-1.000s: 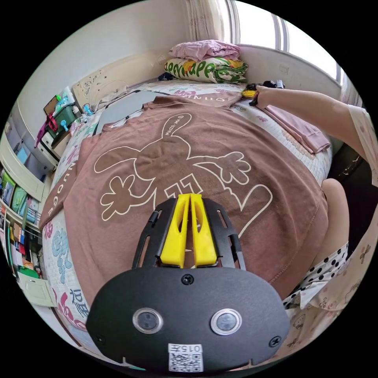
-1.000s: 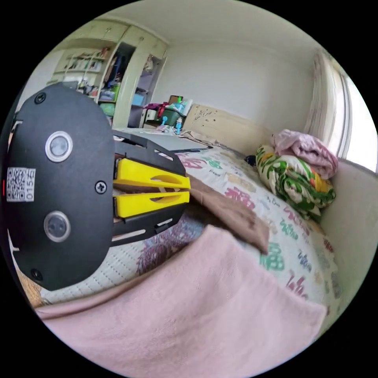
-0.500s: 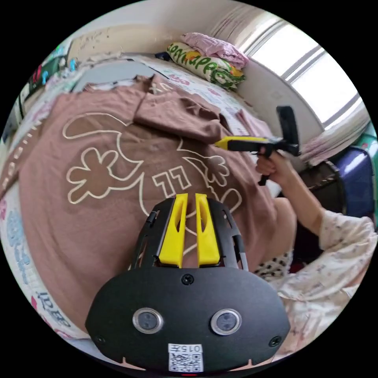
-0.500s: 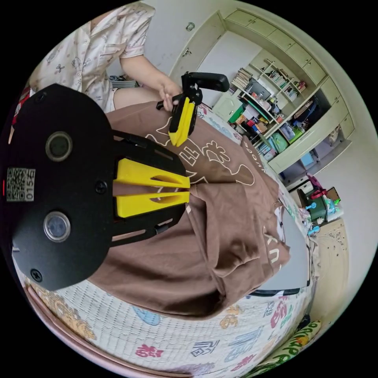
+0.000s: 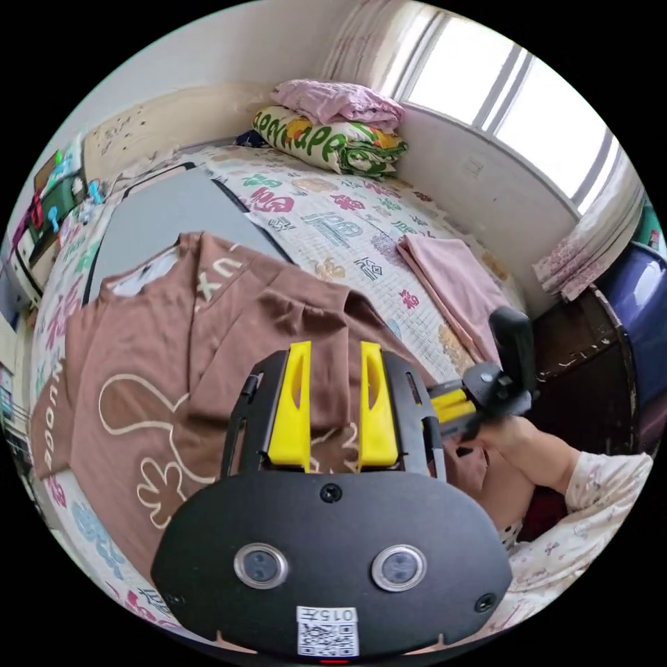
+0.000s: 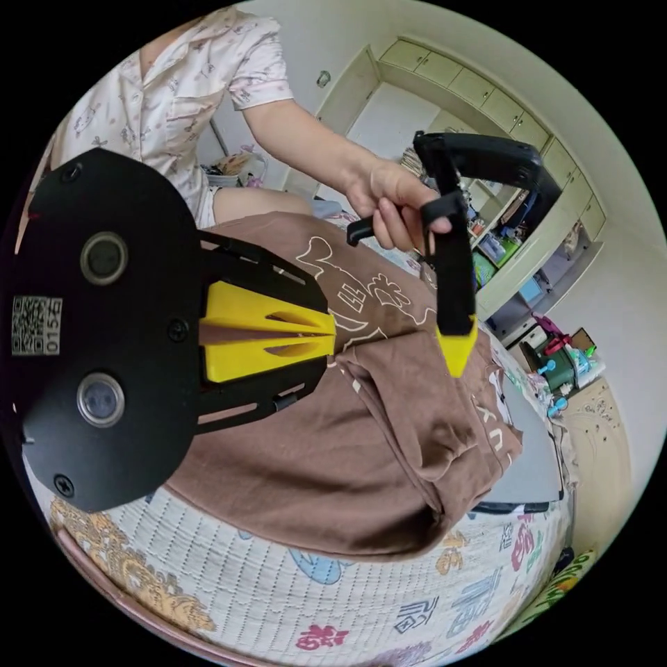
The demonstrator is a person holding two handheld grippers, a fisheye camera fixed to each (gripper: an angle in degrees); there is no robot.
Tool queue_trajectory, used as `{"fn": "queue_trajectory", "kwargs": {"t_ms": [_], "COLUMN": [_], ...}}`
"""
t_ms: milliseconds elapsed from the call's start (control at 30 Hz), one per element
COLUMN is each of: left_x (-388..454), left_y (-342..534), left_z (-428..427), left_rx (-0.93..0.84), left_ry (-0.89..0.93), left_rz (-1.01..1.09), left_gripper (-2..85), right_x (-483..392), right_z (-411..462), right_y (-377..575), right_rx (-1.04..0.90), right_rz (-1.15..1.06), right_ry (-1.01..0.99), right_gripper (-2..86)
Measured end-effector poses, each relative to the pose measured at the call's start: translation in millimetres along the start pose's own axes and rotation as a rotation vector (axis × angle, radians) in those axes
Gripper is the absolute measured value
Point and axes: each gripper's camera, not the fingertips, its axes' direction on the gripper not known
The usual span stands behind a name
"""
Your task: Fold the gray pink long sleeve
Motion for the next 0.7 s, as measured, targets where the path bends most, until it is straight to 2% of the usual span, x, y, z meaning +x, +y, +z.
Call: {"fn": "queue_trajectory", "kwargs": {"t_ms": [100,167,267,333,500,600,700], "left_x": [43,61,50,37,20,22,12], "left_y": [-55,-79,-79,-67,-17,46,125], "left_z": [49,91,124,128,84,26,-28], "left_rx": [-0.043,-0.097,-0.151,-0.146,-0.005,0.148,0.280], "left_ry": [-0.077,-0.200,-0.287,-0.283,-0.177,-0.100,0.028], "left_rz": [0.042,0.032,-0.051,-0.095,-0.094,-0.051,-0.115], "left_gripper": [11.1,11.4,10.6,8.1,1.9,1.0,0.6], "right_x": [31,53,76,90,131,157,155], "right_z": [-14,-21,-25,-24,-22,-22,-8], "right_y": [12,24,42,55,87,106,125], "right_rx": [0.038,0.059,0.061,0.057,0.094,0.170,0.236], "right_rz": [0.053,0.061,0.067,0.064,0.029,0.015,-0.091], "right_ry": [-0.027,-0.052,0.033,0.076,0.040,0.025,0.110], "right_gripper": [-0.5,-0.5,-0.4,-0.2,1.1,3.7,8.5]}}
